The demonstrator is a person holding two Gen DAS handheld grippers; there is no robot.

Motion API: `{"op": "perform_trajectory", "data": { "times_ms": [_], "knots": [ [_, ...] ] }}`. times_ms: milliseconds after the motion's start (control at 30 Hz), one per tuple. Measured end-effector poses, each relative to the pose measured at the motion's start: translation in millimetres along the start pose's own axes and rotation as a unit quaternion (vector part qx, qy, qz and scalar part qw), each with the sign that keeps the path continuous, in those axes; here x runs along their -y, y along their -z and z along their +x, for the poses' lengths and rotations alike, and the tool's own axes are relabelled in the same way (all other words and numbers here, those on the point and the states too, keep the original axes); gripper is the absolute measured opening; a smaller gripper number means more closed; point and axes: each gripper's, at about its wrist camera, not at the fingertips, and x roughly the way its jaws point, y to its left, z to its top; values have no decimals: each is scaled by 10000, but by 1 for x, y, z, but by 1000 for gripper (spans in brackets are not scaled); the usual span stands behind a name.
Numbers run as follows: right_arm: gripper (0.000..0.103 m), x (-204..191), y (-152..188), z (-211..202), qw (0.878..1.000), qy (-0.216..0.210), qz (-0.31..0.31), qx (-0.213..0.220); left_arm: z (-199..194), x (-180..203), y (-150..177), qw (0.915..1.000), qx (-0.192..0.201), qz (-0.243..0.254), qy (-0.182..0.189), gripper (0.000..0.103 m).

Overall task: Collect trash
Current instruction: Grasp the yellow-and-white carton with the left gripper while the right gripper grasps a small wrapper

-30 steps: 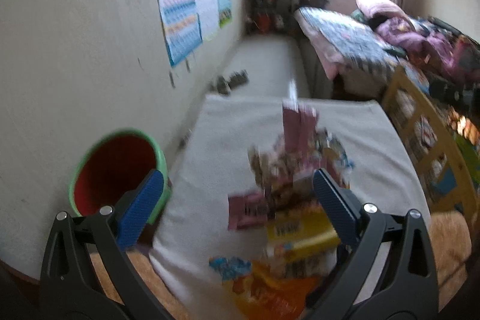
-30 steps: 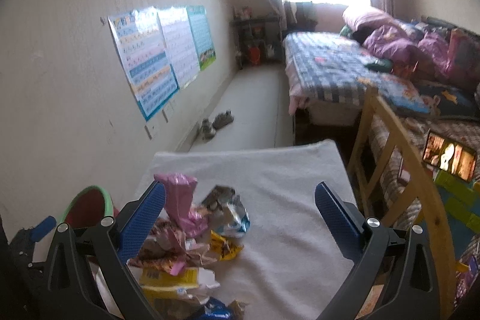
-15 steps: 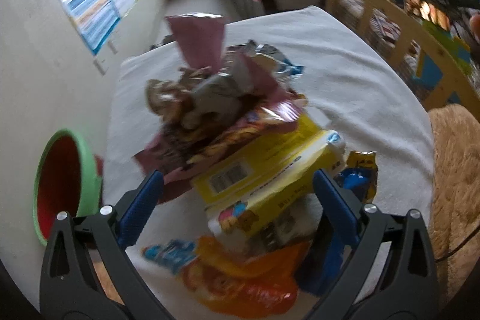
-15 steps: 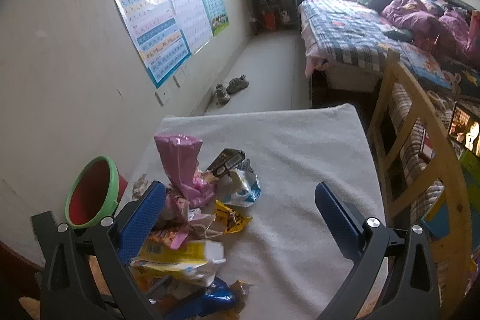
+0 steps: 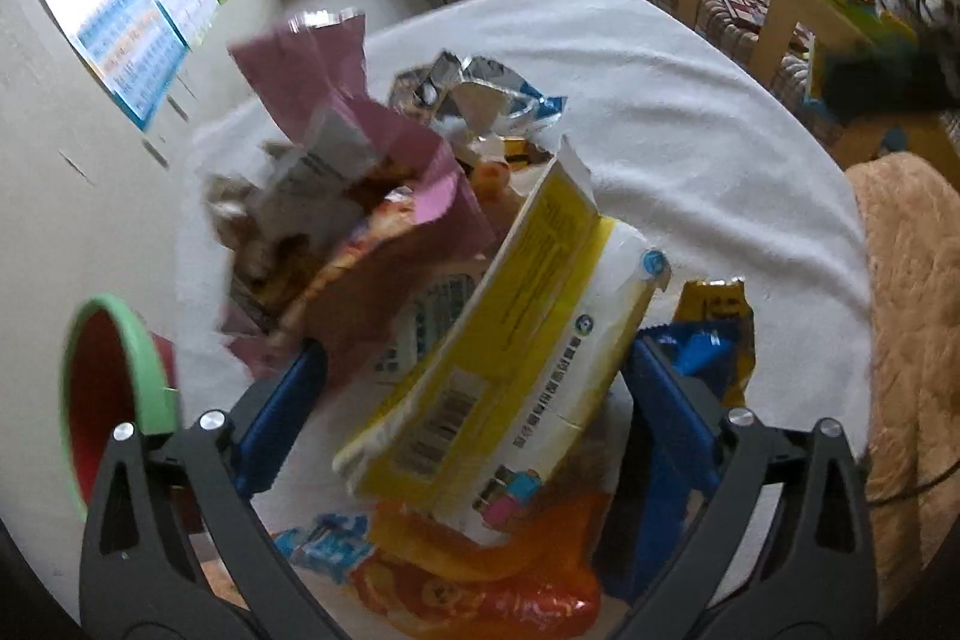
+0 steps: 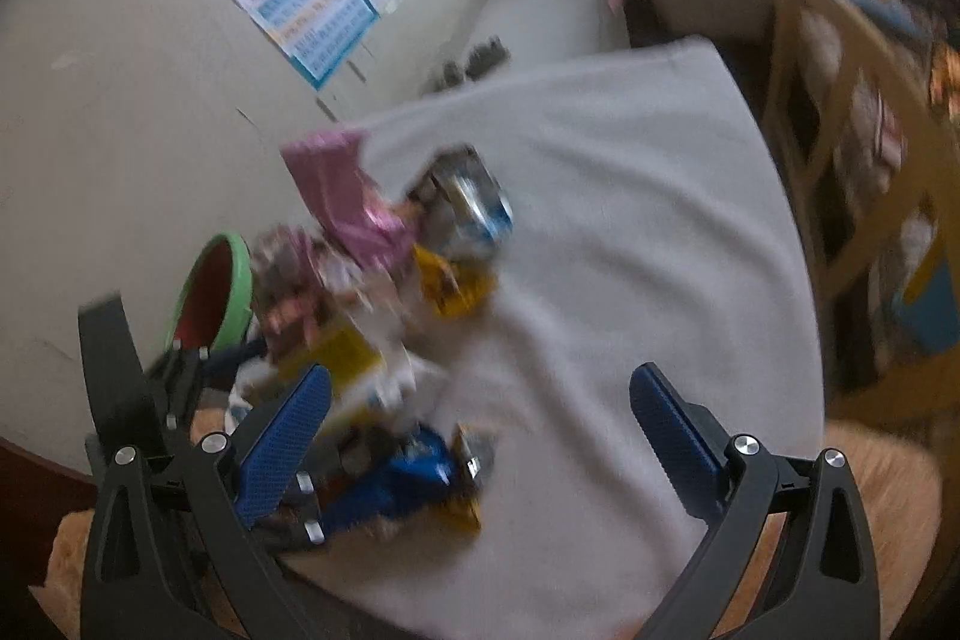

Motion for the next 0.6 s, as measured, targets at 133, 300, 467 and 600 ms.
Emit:
{"op": "perform_trajectory", "data": {
  "times_ms": [133,300,467,600],
  "knots": [
    [89,9,6,5,9999,58,90,-136,25,-3,-7,9994,-338,-109,2,98],
    [77,11,9,11,9995,6,27,-319,12,-16,-14,9971,-141,-694,268,60],
    [66,13,20,24,9982,-96,25,-588,-5,-33,-17,9892,180,-1353,537,46],
    [58,10,25,42,9961,-260,22,-838,-24,-41,-19,9805,490,-1777,680,46]
  ]
}}
